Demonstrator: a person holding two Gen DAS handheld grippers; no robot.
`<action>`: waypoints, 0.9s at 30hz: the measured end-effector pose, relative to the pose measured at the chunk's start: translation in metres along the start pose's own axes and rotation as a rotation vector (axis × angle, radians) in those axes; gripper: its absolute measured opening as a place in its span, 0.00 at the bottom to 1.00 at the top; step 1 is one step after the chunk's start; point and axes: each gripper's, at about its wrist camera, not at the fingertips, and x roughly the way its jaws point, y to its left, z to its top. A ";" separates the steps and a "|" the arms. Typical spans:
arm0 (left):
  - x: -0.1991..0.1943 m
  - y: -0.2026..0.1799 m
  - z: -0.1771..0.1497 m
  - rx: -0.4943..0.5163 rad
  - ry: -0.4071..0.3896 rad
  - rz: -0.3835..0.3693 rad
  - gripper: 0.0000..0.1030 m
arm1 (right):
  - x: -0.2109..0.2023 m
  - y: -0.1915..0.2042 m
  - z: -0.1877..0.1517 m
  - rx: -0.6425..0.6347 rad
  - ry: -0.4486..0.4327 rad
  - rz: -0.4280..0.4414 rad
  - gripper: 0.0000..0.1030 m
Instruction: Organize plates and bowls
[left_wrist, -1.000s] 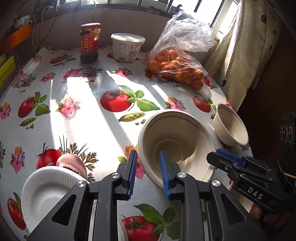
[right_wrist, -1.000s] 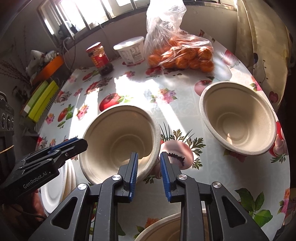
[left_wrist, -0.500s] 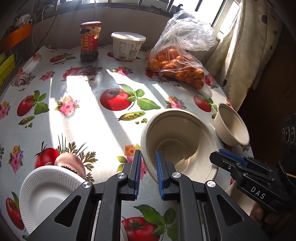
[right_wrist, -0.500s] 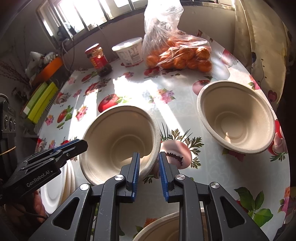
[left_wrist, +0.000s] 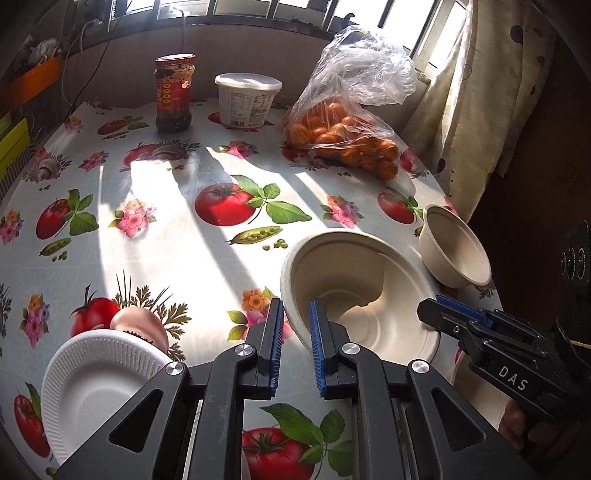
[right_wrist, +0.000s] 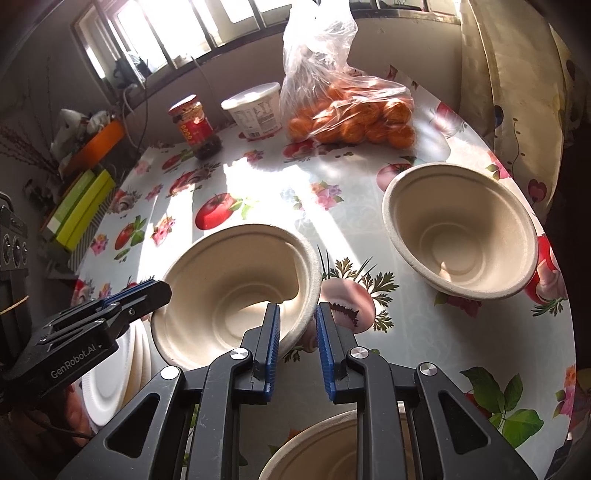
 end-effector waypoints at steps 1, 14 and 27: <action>0.000 0.000 0.000 -0.001 0.000 -0.001 0.15 | -0.001 0.000 0.000 0.001 -0.003 0.001 0.19; -0.020 -0.009 -0.003 0.016 -0.043 -0.013 0.15 | -0.023 0.002 -0.007 0.000 -0.057 0.008 0.19; -0.039 -0.029 -0.010 0.059 -0.074 -0.034 0.15 | -0.059 -0.001 -0.018 0.010 -0.128 -0.001 0.19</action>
